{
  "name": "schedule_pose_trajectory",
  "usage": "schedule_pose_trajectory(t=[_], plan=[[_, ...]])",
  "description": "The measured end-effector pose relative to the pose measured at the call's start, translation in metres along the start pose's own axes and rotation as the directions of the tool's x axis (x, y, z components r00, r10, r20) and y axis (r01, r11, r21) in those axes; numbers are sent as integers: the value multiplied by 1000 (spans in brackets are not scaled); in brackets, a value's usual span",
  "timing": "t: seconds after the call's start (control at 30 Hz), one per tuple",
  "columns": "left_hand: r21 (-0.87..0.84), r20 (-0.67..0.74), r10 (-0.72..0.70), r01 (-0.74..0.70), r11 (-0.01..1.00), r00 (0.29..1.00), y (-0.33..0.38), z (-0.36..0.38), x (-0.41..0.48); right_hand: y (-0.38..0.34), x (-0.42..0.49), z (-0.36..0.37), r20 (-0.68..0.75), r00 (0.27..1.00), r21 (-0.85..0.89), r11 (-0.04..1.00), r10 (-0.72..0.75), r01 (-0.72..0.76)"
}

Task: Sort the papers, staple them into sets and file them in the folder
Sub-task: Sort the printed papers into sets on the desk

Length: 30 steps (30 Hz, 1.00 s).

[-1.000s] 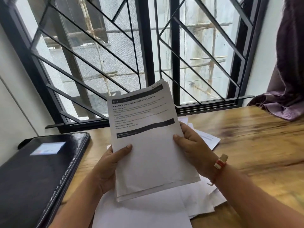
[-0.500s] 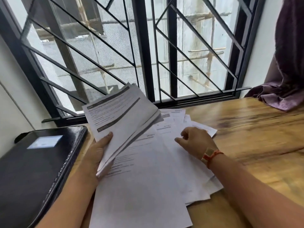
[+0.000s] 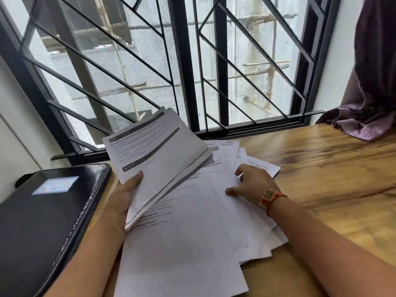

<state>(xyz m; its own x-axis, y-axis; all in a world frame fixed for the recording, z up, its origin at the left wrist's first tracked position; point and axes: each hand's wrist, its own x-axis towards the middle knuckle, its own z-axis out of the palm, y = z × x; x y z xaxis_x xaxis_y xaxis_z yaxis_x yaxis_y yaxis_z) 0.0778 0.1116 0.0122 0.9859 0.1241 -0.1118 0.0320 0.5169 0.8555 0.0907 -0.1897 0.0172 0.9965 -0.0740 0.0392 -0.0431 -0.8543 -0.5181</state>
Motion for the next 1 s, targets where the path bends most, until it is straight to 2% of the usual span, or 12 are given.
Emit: schedule_pose_trajectory(t=[0.13, 0.33, 0.57, 1.0], plan=[[21, -11, 1, -1, 1000, 1000, 2, -3, -1, 1, 0, -1, -2, 1000, 55, 998, 13, -13], [20, -2, 45, -45, 999, 999, 2, -5, -2, 1, 0, 0, -33, 999, 28, 1000, 12, -11], [102, -21, 62, -59, 993, 998, -2, 1, -4, -5, -4, 2, -52, 997, 32, 997, -65, 66], [159, -25, 71, -66, 985, 997, -1, 5, -7, 3, 2, 3, -18, 1000, 267, 964, 4, 1]])
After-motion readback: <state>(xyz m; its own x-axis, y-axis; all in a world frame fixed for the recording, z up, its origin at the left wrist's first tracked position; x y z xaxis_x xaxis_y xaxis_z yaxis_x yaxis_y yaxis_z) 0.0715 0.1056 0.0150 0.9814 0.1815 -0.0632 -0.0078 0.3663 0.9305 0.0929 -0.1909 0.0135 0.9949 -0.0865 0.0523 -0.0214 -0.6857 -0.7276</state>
